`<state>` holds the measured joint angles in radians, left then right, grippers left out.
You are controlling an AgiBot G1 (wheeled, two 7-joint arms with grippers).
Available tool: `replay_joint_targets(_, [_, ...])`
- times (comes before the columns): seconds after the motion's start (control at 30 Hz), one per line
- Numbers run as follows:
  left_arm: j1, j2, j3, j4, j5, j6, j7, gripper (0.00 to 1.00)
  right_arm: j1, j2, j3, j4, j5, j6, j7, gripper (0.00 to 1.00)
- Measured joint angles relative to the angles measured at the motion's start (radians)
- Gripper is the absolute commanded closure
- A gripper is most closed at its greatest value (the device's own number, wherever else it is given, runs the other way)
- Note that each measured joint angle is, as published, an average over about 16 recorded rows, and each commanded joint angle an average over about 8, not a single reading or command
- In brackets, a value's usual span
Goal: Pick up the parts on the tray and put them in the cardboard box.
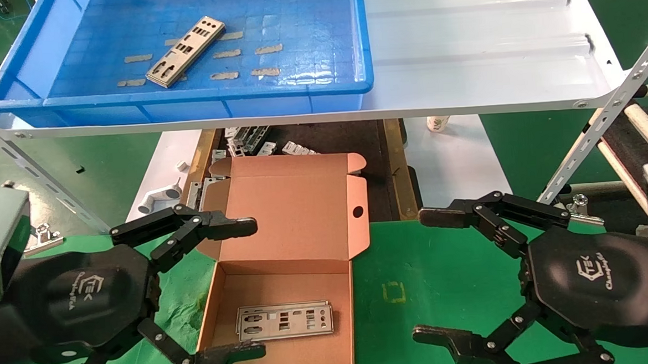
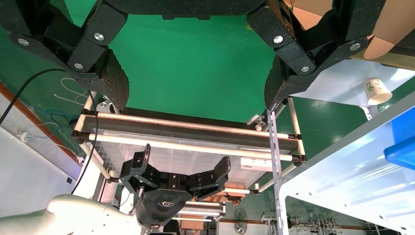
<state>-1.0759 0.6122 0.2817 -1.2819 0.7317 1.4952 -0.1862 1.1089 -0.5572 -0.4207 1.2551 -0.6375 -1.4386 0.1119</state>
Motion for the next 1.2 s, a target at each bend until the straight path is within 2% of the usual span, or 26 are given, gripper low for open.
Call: replay_joint_targets(1.2, [0.0,0.0,0.0,0.0,0.0,0.0,0.0,0.0,0.0,0.0,0.0,0.0,0.0,0.0,0.0,0.0])
